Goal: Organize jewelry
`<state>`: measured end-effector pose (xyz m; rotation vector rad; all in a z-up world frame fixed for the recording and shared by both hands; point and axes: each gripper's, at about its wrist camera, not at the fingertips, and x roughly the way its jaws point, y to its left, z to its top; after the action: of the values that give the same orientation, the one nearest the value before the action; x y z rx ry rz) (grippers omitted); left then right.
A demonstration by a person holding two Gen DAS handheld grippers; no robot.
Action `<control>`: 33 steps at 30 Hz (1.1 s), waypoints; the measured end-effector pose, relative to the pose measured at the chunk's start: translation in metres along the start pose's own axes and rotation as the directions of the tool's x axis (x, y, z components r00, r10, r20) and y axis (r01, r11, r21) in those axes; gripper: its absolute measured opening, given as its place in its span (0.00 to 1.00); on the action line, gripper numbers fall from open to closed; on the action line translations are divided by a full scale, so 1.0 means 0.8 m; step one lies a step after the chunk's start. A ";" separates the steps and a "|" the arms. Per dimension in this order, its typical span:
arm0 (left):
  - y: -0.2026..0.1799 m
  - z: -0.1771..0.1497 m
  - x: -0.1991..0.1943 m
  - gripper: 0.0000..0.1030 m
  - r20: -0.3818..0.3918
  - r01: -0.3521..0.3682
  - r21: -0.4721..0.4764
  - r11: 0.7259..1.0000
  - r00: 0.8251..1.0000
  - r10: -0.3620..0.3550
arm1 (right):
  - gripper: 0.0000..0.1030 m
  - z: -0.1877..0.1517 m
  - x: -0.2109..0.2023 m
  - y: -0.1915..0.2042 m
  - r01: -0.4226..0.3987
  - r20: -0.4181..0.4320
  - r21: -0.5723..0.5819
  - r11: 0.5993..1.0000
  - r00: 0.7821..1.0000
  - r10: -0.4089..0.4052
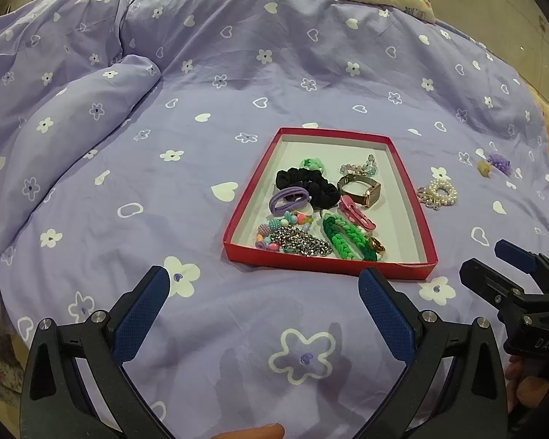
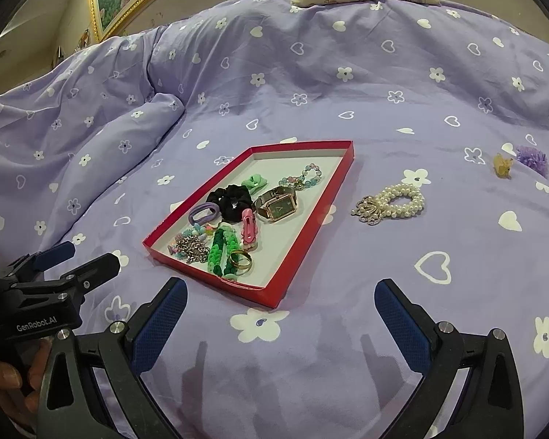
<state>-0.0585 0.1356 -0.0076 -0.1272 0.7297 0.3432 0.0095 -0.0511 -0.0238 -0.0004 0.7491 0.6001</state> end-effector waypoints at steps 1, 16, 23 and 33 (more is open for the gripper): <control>0.000 0.000 0.000 1.00 0.001 0.002 0.000 1.000 1.000 -0.002 | 1.00 0.000 0.000 0.000 0.000 -0.001 0.000 1.000 1.000 0.000; -0.005 0.001 -0.003 1.00 0.009 0.002 0.015 1.000 1.000 -0.002 | 1.00 0.002 -0.003 0.005 -0.013 -0.001 -0.008 1.000 1.000 0.013; -0.006 0.002 -0.004 1.00 0.005 0.004 0.018 1.000 1.000 -0.005 | 1.00 0.003 -0.003 0.008 -0.016 0.001 -0.015 1.000 1.000 0.016; -0.007 0.001 -0.003 1.00 0.002 0.005 0.019 1.000 1.000 -0.005 | 1.00 0.002 -0.003 0.010 -0.018 -0.002 -0.016 1.000 1.000 0.018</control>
<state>-0.0573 0.1298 -0.0052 -0.1106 0.7307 0.3315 0.0052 -0.0456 -0.0191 -0.0091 0.7465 0.6233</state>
